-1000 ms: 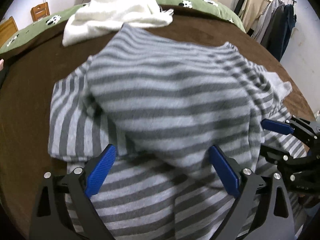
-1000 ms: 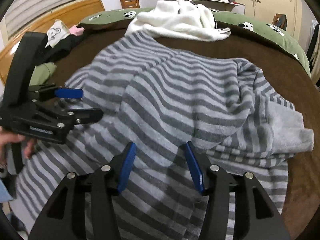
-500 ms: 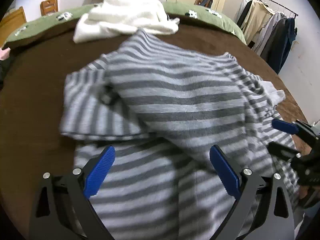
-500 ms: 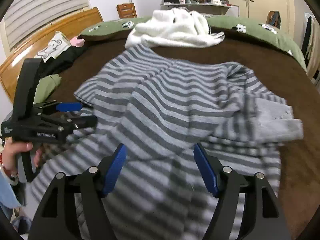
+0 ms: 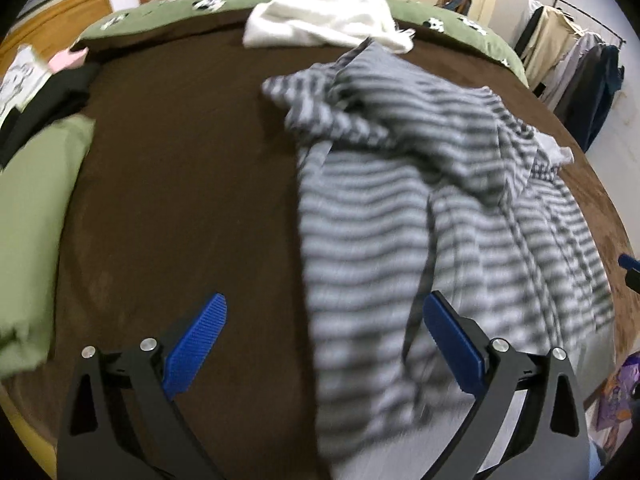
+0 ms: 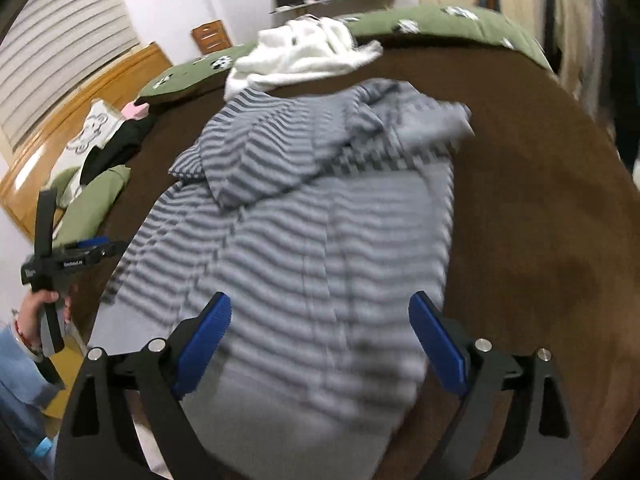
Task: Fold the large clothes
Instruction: 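Move both open tools to the grey ribbed hem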
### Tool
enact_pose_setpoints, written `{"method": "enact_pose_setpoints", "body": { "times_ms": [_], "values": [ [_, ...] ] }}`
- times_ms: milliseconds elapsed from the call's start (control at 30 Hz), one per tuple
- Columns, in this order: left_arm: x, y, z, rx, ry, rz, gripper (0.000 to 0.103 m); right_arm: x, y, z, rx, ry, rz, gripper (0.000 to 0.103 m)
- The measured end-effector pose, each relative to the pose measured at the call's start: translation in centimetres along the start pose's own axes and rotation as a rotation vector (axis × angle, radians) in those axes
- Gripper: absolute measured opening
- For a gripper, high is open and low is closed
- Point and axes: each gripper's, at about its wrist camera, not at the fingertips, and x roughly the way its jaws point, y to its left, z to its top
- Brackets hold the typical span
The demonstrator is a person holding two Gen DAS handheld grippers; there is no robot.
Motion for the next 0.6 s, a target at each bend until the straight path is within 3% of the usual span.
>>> {"method": "enact_pose_setpoints", "body": {
  "times_ms": [400, 600],
  "values": [
    [-0.9, 0.6, -7.6, -0.037, 0.089, -0.086, 0.096, -2.4, -4.4, -8.0, 0.267, 0.022, 0.085, 0.089],
    [-1.3, 0.4, -8.3, -0.083, 0.068, -0.103, 0.096, -1.8, -3.6, -8.9, 0.281, 0.014, 0.119, 0.085]
  ]
}}
